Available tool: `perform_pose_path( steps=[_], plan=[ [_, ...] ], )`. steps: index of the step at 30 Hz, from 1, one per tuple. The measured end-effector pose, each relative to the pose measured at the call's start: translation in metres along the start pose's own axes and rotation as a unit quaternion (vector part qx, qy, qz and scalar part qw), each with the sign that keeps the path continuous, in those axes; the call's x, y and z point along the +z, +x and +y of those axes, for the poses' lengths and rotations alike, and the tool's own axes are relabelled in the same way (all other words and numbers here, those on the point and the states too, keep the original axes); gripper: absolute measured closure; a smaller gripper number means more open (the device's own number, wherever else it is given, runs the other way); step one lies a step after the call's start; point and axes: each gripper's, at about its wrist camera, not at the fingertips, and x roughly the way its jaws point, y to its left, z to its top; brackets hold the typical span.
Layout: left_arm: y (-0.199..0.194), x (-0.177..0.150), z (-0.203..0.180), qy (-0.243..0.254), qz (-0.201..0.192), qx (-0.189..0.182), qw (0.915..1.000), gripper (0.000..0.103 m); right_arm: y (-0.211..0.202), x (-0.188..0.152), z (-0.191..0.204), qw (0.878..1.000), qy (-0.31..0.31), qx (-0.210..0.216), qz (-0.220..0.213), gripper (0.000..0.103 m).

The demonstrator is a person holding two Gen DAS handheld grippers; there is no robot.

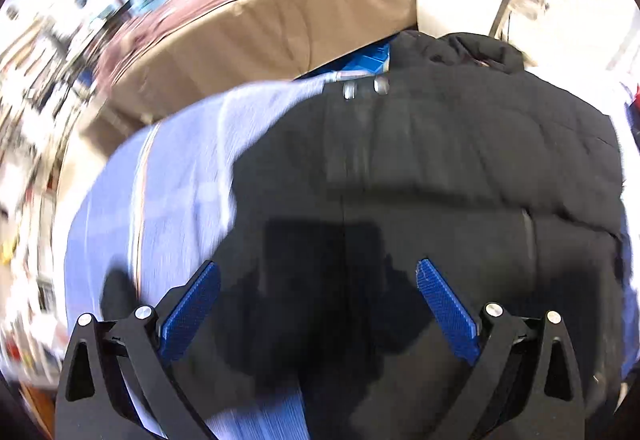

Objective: Fold large clothes

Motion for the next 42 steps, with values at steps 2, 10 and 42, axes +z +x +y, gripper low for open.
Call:
perform_pose_path(
  steps=[2, 10, 42],
  plan=[
    [0.032, 0.034, 0.001, 0.004, 0.012, -0.008, 0.9999, 0.010, 0.002, -0.014, 0.000, 1.000, 0.017, -0.008, -0.003, 0.034],
    [0.102, 0.069, -0.011, -0.016, 0.065, -0.120, 0.9905, 0.054, 0.040, -0.015, 0.061, 0.993, -0.077, -0.088, -0.032, 0.034],
    [0.010, -0.032, -0.084, -0.027, 0.041, -0.034, 0.9982, 0.009, 0.044, 0.042, 0.115, 0.996, -0.084, -0.010, -0.036, 0.041]
  ],
)
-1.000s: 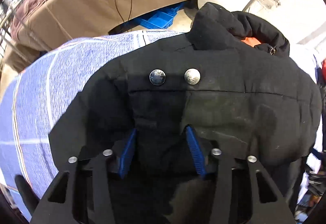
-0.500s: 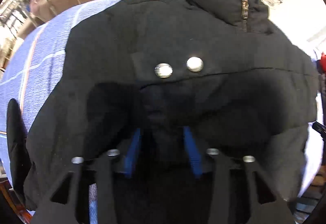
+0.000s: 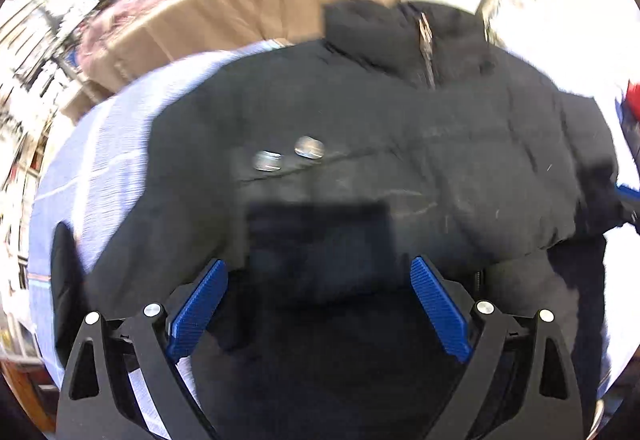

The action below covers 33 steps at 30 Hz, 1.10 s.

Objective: Fold large clothes

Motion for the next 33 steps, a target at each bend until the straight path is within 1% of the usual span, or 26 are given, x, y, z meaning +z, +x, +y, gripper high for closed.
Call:
perform_pose_path(
  steps=[1, 2, 3, 4, 5, 6, 7, 8, 10, 11, 12, 14, 15, 17, 18, 20, 21, 23, 24, 25, 26, 27, 29, 30, 32, 33],
  plan=[
    [0.019, 0.002, -0.007, 0.010, 0.027, 0.006, 0.9996, 0.005, 0.022, 0.008, 0.005, 1.000, 0.003, -0.005, 0.016, 0.039],
    [0.043, 0.003, -0.011, 0.013, 0.068, 0.008, 0.9975, 0.005, 0.049, 0.013, 0.008, 0.999, 0.008, -0.022, 0.045, 0.038],
    [0.058, 0.001, -0.009, -0.002, 0.097, -0.005, 0.9952, 0.004, 0.070, 0.012, 0.004, 0.997, 0.012, -0.033, 0.073, 0.036],
    [0.066, 0.002, -0.004, -0.027, 0.116, -0.023, 0.9927, 0.004, 0.091, 0.010, 0.003, 0.995, 0.012, -0.031, 0.098, 0.035],
    [0.070, 0.004, 0.001, -0.049, 0.125, -0.034, 0.9904, 0.004, 0.100, 0.010, 0.006, 0.995, -0.001, -0.035, 0.095, 0.035],
    [0.071, 0.007, 0.004, -0.061, 0.133, -0.038, 0.9885, 0.004, 0.102, 0.012, 0.010, 0.995, -0.018, -0.042, 0.091, 0.034],
    [0.070, 0.009, 0.002, -0.054, 0.139, -0.032, 0.9883, 0.005, 0.104, 0.014, 0.016, 0.994, -0.035, -0.051, 0.093, 0.033],
    [0.068, 0.011, 0.000, -0.047, 0.139, -0.028, 0.9888, 0.005, 0.105, 0.016, 0.018, 0.993, -0.037, -0.053, 0.097, 0.033],
    [0.054, 0.007, -0.001, -0.043, 0.122, -0.020, 0.9914, 0.005, 0.103, 0.020, 0.016, 0.993, -0.027, -0.045, 0.103, 0.033],
    [0.041, 0.003, 0.001, -0.051, 0.107, -0.017, 0.9929, 0.005, 0.097, 0.020, 0.014, 0.994, -0.018, -0.043, 0.104, 0.033],
    [0.021, -0.005, 0.008, -0.067, 0.082, -0.014, 0.9943, 0.006, 0.089, 0.018, 0.014, 0.994, -0.010, -0.041, 0.100, 0.033],
    [-0.010, -0.022, 0.025, -0.094, 0.046, -0.007, 0.9944, 0.006, 0.073, 0.012, 0.016, 0.996, -0.007, -0.028, 0.088, 0.033],
    [-0.021, -0.031, 0.034, -0.105, 0.037, 0.000, 0.9938, 0.006, 0.062, 0.002, 0.016, 0.996, -0.009, -0.016, 0.085, 0.033],
    [-0.045, -0.051, 0.067, -0.128, 0.017, 0.029, 0.9912, 0.006, 0.045, -0.023, 0.018, 0.995, -0.011, -0.006, 0.094, 0.033],
    [-0.051, -0.056, 0.082, -0.136, 0.011, 0.041, 0.9899, 0.006, 0.039, -0.033, 0.018, 0.995, -0.010, -0.005, 0.099, 0.033],
    [-0.061, -0.061, 0.131, -0.152, 0.000, 0.088, 0.9845, 0.006, 0.027, -0.051, 0.019, 0.994, -0.008, -0.009, 0.111, 0.033],
    [-0.063, -0.058, 0.153, -0.158, 0.000, 0.108, 0.9815, 0.006, 0.022, -0.060, 0.020, 0.994, -0.008, -0.016, 0.112, 0.033],
    [-0.055, -0.045, 0.212, -0.179, 0.009, 0.156, 0.9714, 0.007, 0.009, -0.074, 0.021, 0.993, 0.003, -0.029, 0.117, 0.033],
    [-0.050, -0.041, 0.230, -0.190, 0.019, 0.165, 0.9676, 0.008, 0.009, -0.084, 0.024, 0.992, 0.017, -0.029, 0.120, 0.033],
    [-0.040, -0.032, 0.259, -0.209, 0.040, 0.168, 0.9625, 0.013, 0.008, -0.094, 0.026, 0.992, 0.032, -0.024, 0.120, 0.033],
    [-0.034, -0.025, 0.275, -0.223, 0.052, 0.163, 0.9597, 0.014, -0.006, -0.108, 0.015, 0.992, 0.047, -0.020, 0.119, 0.033],
    [-0.019, -0.018, 0.297, -0.244, 0.075, 0.145, 0.9559, 0.014, -0.011, -0.107, 0.015, 0.991, 0.059, -0.022, 0.115, 0.033],
    [0.007, -0.012, 0.320, -0.268, 0.113, 0.109, 0.9507, 0.015, -0.022, -0.107, 0.018, 0.992, 0.076, -0.031, 0.100, 0.033],
    [0.013, -0.012, 0.321, -0.275, 0.122, 0.099, 0.9484, 0.017, -0.028, -0.109, 0.019, 0.991, 0.088, -0.030, 0.092, 0.033],
    [0.032, -0.015, 0.320, -0.288, 0.139, 0.076, 0.9445, 0.017, -0.038, -0.109, 0.022, 0.990, 0.114, -0.021, 0.085, 0.033],
    [0.043, -0.019, 0.320, -0.294, 0.151, 0.065, 0.9417, 0.020, -0.046, -0.112, 0.019, 0.989, 0.122, -0.019, 0.085, 0.033]
  ],
)
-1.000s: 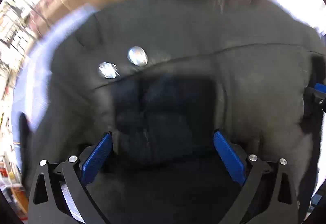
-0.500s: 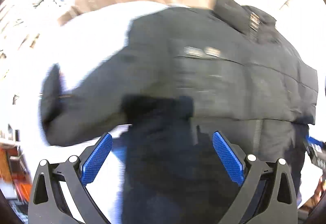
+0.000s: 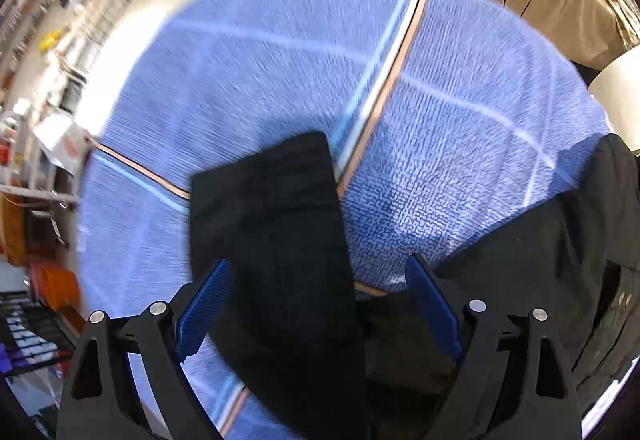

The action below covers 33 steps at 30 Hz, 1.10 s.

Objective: Fold large clothes

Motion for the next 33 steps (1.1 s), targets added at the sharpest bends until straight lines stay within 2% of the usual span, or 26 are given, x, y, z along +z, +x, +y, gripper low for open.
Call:
perform_pose_path(
  steps=[2, 3, 4, 5, 8, 10, 14, 16, 19, 21, 25, 28, 29, 31, 33],
  plan=[
    [0.015, -0.004, 0.005, -0.007, 0.014, 0.016, 0.9998, 0.029, -0.007, -0.009, 0.008, 1.000, 0.011, -0.001, 0.001, 0.033],
    [0.020, -0.008, 0.009, -0.006, 0.012, 0.031, 0.9994, 0.037, -0.005, -0.010, 0.017, 1.000, 0.010, -0.003, 0.000, 0.033],
    [0.022, -0.013, 0.013, -0.005, 0.006, 0.033, 0.9994, 0.041, -0.005, -0.014, 0.022, 1.000, 0.008, -0.007, 0.000, 0.033],
    [0.021, -0.018, 0.016, -0.005, -0.001, 0.023, 0.9997, 0.044, -0.005, -0.018, 0.029, 1.000, 0.006, -0.011, 0.001, 0.033],
    [0.012, -0.032, 0.035, -0.001, -0.032, -0.007, 0.9995, 0.062, -0.017, -0.031, 0.030, 1.000, 0.003, -0.017, -0.001, 0.033],
    [0.002, -0.038, 0.052, -0.013, -0.047, -0.026, 0.9985, 0.078, -0.020, -0.037, 0.036, 1.000, 0.003, -0.018, 0.000, 0.033],
    [-0.034, -0.044, 0.100, -0.055, -0.102, -0.038, 0.9926, 0.083, -0.031, -0.043, 0.052, 1.000, -0.008, -0.010, -0.010, 0.033],
    [-0.037, -0.049, 0.121, -0.079, -0.106, -0.043, 0.9902, 0.084, -0.039, -0.047, 0.059, 0.999, -0.016, -0.010, -0.029, 0.033],
    [-0.037, -0.053, 0.150, -0.138, -0.100, -0.090, 0.9812, 0.084, -0.046, -0.056, 0.062, 0.999, -0.024, -0.005, -0.041, 0.033],
    [-0.039, -0.055, 0.151, -0.150, -0.100, -0.098, 0.9787, 0.085, -0.047, -0.059, 0.060, 0.999, -0.028, -0.006, -0.041, 0.033],
    [-0.066, -0.055, 0.140, -0.122, -0.135, -0.085, 0.9796, 0.086, -0.049, -0.061, 0.040, 0.999, -0.011, 0.006, -0.043, 0.033],
    [-0.119, -0.048, 0.102, -0.084, -0.198, -0.093, 0.9722, 0.086, -0.050, -0.062, 0.022, 0.999, 0.001, 0.013, -0.042, 0.033],
    [-0.140, -0.046, 0.083, -0.064, -0.223, -0.093, 0.9682, 0.086, -0.049, -0.062, 0.018, 0.999, 0.003, 0.016, -0.043, 0.033],
    [-0.190, -0.045, 0.031, -0.010, -0.284, -0.098, 0.9537, 0.086, -0.047, -0.062, 0.004, 0.999, 0.010, 0.024, -0.044, 0.033],
    [-0.241, -0.053, -0.029, 0.049, -0.344, -0.113, 0.9310, 0.086, -0.046, -0.062, -0.013, 0.998, 0.025, 0.031, -0.044, 0.033]
  ],
)
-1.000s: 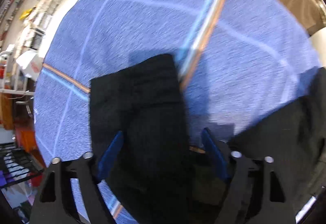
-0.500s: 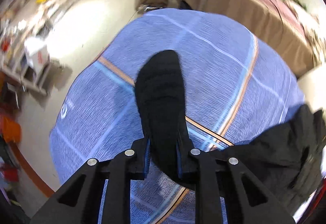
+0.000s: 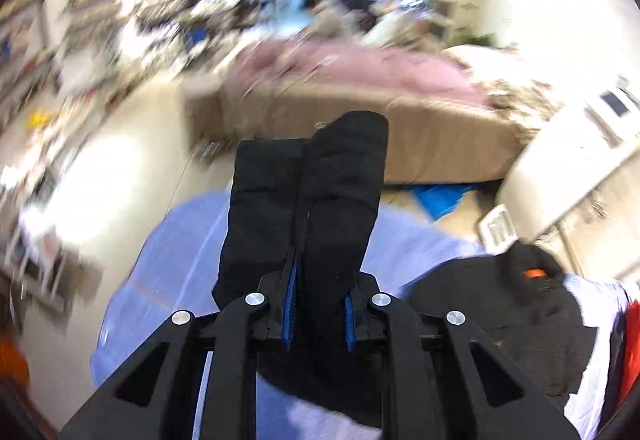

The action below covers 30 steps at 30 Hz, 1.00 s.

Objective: Fold large clothes
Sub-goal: 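Grasp a jacket sleeve with the left gripper and lift it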

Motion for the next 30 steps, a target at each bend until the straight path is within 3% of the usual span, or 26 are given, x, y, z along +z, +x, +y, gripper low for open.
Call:
perform_pose_path(
  steps=[4, 7, 11, 14, 16, 20, 22, 24, 27, 30],
  plan=[
    [-0.045, 0.026, -0.145, 0.082, -0.088, -0.078, 0.9896, 0.086, -0.001, 0.000, -0.038, 0.999, 0.034, 0.004, 0.005, 0.033],
    [-0.053, 0.012, -0.248, 0.131, -0.098, -0.133, 0.9775, 0.084, -0.007, -0.001, -0.070, 0.998, 0.055, -0.004, 0.002, 0.033],
    [-0.025, -0.046, -0.356, 0.180, -0.045, -0.170, 0.9678, 0.080, -0.019, -0.005, -0.109, 0.996, 0.086, -0.018, -0.007, 0.033],
    [0.009, -0.116, -0.416, 0.231, 0.034, -0.178, 0.9560, 0.071, -0.025, -0.011, -0.137, 0.993, 0.110, -0.031, -0.008, 0.033],
    [0.022, -0.157, -0.431, 0.257, 0.083, -0.187, 0.9445, 0.045, -0.027, -0.014, -0.151, 0.992, 0.118, -0.039, -0.006, 0.033],
    [0.001, -0.206, -0.439, 0.290, 0.100, -0.249, 0.9187, 0.023, -0.024, -0.009, -0.170, 0.990, 0.132, -0.050, 0.000, 0.033],
    [-0.009, -0.213, -0.435, 0.299, 0.094, -0.250, 0.9161, 0.017, -0.020, -0.002, -0.172, 0.990, 0.135, -0.049, 0.003, 0.033],
    [-0.009, -0.213, -0.417, 0.301, 0.099, -0.238, 0.9183, 0.017, -0.014, 0.011, -0.169, 0.990, 0.132, -0.042, 0.003, 0.033],
    [0.009, -0.202, -0.364, 0.292, 0.097, -0.175, 0.9352, 0.017, -0.004, 0.035, -0.152, 0.993, 0.113, -0.020, 0.002, 0.033],
    [0.033, -0.179, -0.283, 0.260, 0.104, -0.102, 0.9546, 0.017, 0.007, 0.065, -0.124, 0.997, 0.078, 0.001, -0.001, 0.033]
  ],
)
